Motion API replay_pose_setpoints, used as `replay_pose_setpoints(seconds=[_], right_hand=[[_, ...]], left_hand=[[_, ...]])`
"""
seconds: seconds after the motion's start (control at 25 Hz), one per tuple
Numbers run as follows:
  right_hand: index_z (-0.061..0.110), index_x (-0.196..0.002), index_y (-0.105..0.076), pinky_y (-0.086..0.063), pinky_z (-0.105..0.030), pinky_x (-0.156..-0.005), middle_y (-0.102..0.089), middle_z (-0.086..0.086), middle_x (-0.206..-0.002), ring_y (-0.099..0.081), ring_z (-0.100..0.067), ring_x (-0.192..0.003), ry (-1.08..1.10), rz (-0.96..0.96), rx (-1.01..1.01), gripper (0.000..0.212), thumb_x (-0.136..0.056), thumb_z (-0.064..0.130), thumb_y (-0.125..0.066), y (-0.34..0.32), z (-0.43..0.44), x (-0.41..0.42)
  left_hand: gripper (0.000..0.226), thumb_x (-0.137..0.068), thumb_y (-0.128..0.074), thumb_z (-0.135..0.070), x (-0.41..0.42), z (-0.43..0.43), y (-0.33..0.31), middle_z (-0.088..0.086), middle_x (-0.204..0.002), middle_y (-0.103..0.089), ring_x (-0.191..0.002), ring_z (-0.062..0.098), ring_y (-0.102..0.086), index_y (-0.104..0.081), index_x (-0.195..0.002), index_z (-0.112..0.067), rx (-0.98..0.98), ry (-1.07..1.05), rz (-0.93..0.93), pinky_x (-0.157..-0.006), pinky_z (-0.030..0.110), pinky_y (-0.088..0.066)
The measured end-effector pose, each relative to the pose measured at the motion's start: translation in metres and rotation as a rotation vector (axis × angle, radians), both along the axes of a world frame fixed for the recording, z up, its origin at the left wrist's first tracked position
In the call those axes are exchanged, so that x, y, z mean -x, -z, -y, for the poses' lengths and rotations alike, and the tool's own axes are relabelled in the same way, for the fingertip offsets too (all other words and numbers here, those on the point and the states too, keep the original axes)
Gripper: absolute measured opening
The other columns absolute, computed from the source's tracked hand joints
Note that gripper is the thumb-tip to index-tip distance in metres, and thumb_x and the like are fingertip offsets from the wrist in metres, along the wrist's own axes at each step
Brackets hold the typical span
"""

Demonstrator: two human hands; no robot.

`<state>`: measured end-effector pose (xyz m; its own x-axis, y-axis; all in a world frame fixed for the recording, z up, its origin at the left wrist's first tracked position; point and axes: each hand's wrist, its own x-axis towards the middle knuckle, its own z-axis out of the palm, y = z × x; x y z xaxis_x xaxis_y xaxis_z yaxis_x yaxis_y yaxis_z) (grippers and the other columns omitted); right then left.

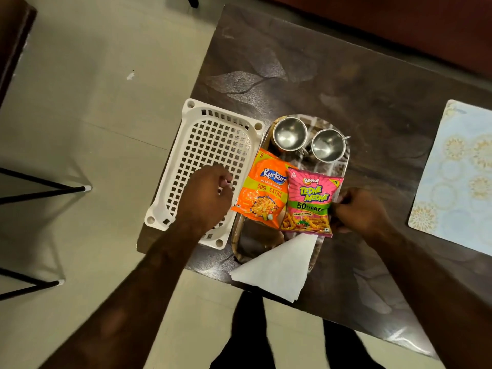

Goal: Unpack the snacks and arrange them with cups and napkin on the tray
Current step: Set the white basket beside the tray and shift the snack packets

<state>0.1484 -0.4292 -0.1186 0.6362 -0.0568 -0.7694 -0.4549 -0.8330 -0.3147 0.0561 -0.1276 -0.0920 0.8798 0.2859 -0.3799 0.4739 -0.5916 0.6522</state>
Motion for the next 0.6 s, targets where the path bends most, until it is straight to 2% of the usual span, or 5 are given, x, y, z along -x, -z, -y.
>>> replay_pose_setpoints(seconds=[0.16,0.28,0.36,0.48,0.6], right_hand=[[0.042,-0.086,-0.068,-0.062,-0.048,-0.078,-0.075,0.005,-0.071,-0.074,-0.026,-0.075,0.038,0.172,-0.041,0.010,-0.078,0.039,-0.062,-0.023,0.003,0.001],[0.032,-0.082,-0.071,-0.059,-0.052,-0.068,-0.071,0.006,-0.063,-0.066,-0.019,-0.058,0.142,0.115,-0.235,0.034,-0.080,0.063,-0.056,-0.031,-0.004,0.011],[0.028,-0.090,-0.071,-0.060,-0.049,-0.071,-0.076,0.006,-0.075,-0.073,-0.017,-0.066,0.083,0.063,-0.232,0.047,-0.078,0.072,-0.060,-0.029,-0.009,0.019],[0.023,-0.105,-0.070,-0.063,-0.051,-0.077,-0.078,0.000,-0.088,-0.076,-0.020,-0.080,0.075,0.096,-0.205,0.049,-0.080,0.065,-0.069,-0.025,-0.015,0.025],[0.018,-0.100,-0.072,-0.062,-0.054,-0.079,-0.079,-0.004,-0.086,-0.077,-0.023,-0.081,0.087,0.120,-0.269,0.031,-0.089,0.047,-0.074,-0.024,-0.021,0.025]], left_hand=[[0.035,-0.089,-0.066,-0.026,-0.018,0.028,0.009,0.004,-0.107,-0.064,-0.101,0.022,-0.064,-0.060,-0.120,-0.012,-0.014,0.000,-0.087,-0.087,0.038,-0.053],[0.051,-0.086,-0.070,-0.037,-0.023,0.038,0.012,0.007,-0.121,-0.062,-0.112,0.025,-0.061,-0.054,-0.128,-0.013,-0.066,0.022,-0.179,-0.094,0.045,-0.052],[0.049,-0.085,-0.072,-0.037,-0.022,0.040,0.013,0.007,-0.120,-0.059,-0.110,0.025,-0.060,-0.055,-0.124,-0.014,-0.089,0.046,-0.169,-0.092,0.048,-0.052],[0.040,-0.085,-0.074,-0.032,-0.019,0.040,0.013,0.008,-0.114,-0.058,-0.105,0.026,-0.060,-0.056,-0.115,-0.012,-0.096,0.061,-0.133,-0.087,0.047,-0.052],[0.021,-0.090,-0.068,-0.021,-0.018,0.041,0.008,0.011,-0.099,-0.062,-0.094,0.030,-0.062,-0.056,-0.102,-0.009,-0.023,0.026,-0.103,-0.081,0.046,-0.051]])
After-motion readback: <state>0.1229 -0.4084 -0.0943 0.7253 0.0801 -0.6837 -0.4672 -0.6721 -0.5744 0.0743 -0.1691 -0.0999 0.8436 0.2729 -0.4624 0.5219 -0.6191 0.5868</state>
